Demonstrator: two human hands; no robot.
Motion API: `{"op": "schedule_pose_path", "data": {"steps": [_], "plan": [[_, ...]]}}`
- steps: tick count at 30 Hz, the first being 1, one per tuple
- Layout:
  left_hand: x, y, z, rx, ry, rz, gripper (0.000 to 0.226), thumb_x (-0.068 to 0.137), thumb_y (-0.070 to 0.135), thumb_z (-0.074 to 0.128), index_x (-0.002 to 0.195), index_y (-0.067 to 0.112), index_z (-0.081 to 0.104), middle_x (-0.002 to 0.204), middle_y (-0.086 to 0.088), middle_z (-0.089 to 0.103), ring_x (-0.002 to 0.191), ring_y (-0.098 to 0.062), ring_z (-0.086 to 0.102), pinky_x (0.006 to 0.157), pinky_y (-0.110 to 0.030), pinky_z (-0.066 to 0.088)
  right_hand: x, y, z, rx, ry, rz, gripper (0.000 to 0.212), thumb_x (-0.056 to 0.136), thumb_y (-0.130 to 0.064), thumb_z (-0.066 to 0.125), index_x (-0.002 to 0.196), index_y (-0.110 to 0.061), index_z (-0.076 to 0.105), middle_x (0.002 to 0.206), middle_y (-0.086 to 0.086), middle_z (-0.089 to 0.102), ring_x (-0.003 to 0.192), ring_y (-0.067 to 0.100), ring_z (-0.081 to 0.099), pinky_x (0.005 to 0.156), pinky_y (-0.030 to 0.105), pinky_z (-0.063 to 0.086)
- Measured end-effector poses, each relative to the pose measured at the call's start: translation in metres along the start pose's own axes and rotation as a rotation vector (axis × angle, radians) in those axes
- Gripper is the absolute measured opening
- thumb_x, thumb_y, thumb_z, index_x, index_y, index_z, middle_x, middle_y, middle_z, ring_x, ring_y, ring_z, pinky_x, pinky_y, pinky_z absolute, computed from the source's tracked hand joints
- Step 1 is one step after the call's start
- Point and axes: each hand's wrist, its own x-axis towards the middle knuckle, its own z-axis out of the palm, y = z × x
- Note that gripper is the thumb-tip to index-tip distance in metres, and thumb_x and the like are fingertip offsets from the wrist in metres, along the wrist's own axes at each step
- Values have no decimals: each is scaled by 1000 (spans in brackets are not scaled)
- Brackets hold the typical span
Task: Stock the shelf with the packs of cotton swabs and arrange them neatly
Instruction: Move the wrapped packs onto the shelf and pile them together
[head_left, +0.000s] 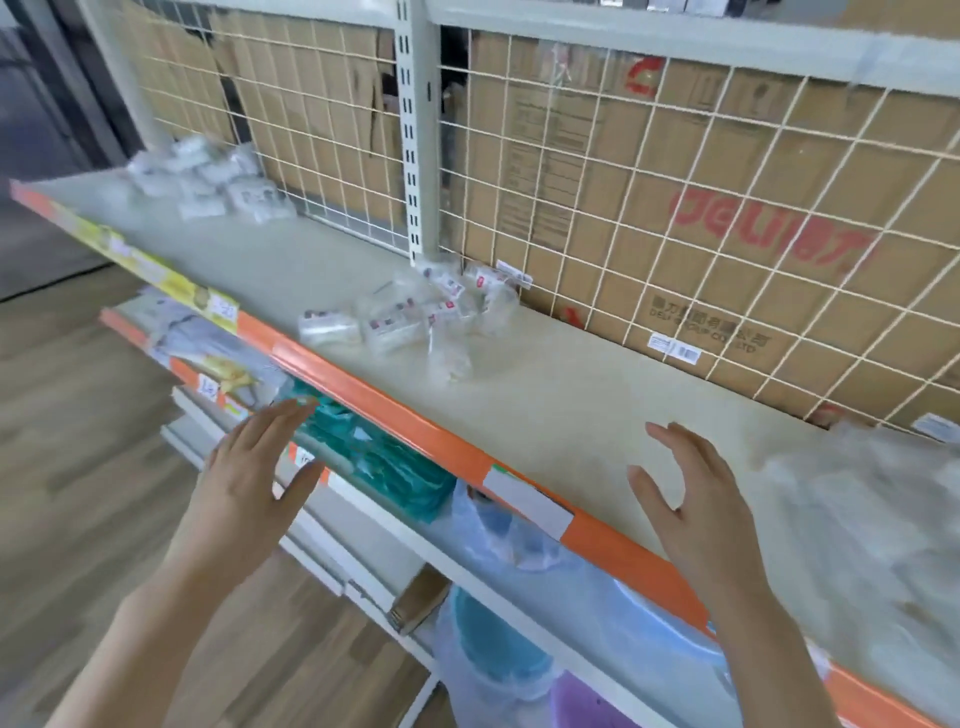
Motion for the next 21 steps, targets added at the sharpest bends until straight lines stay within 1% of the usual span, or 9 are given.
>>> {"op": "schedule_pose_path", "data": {"steps": [2,3,5,8,10,13,16,18,21], "plan": [[-17,-15,-11,27,35,-54,52,91,48,51,130,14,53,133,-10,54,119,-36,51,94,-54,41,8,-9,14,24,-50,-46,41,88,-25,61,128,-23,53,137,0,47,126,21,42,94,41,40],[-25,-23,-17,44,46,-77,56,88,50,45,129,14,53,132,-10,54,118,-37,52,93,-55,43,11,-15,22,34,-77,-69,41,89,-25,60,129,-23,53,138,1,47,126,21,42,94,42,40],[-37,-41,-29,72,51,-134,61,83,50,38,128,13,55,131,-10,55,118,-37,52,94,-55,43,19,-29,37,53,-121,-123,41,89,-25,60,129,-23,53,138,1,47,126,22,42,95,42,40],[-49,-65,-46,117,103,-202,61,81,48,39,126,11,55,130,-12,55,117,-39,52,93,-54,42,30,-55,59,73,-181,-203,42,89,-25,60,130,-22,52,139,1,46,128,20,40,97,40,38],[-53,-78,-55,113,129,-240,58,80,46,39,128,16,52,131,-10,54,118,-37,51,94,-52,41,35,-71,73,87,-219,-250,42,89,-25,60,130,-21,52,139,1,46,129,19,40,98,36,36],[-47,-98,-65,103,168,-242,53,83,43,43,129,18,49,134,-8,52,121,-36,48,97,-53,39,43,-96,96,108,-248,-290,41,88,-24,61,128,-20,54,137,1,48,128,18,41,96,33,36],[-32,-129,-74,107,184,-265,52,83,36,50,131,15,51,136,-7,51,124,-36,45,100,-51,37,57,-126,123,104,-254,-314,40,88,-24,61,127,-20,54,136,0,49,127,18,42,96,33,37],[-16,-155,-84,111,176,-262,54,84,41,47,131,14,52,135,-7,51,125,-36,46,100,-50,37,66,-152,144,111,-238,-323,40,88,-23,61,127,-19,54,134,0,50,126,18,43,97,32,36],[10,-196,-101,126,166,-223,60,83,49,37,130,15,53,134,-8,52,125,-35,47,99,-49,37,77,-193,178,119,-223,-347,38,87,-21,62,124,-16,56,131,0,52,126,18,43,98,29,33]]}}
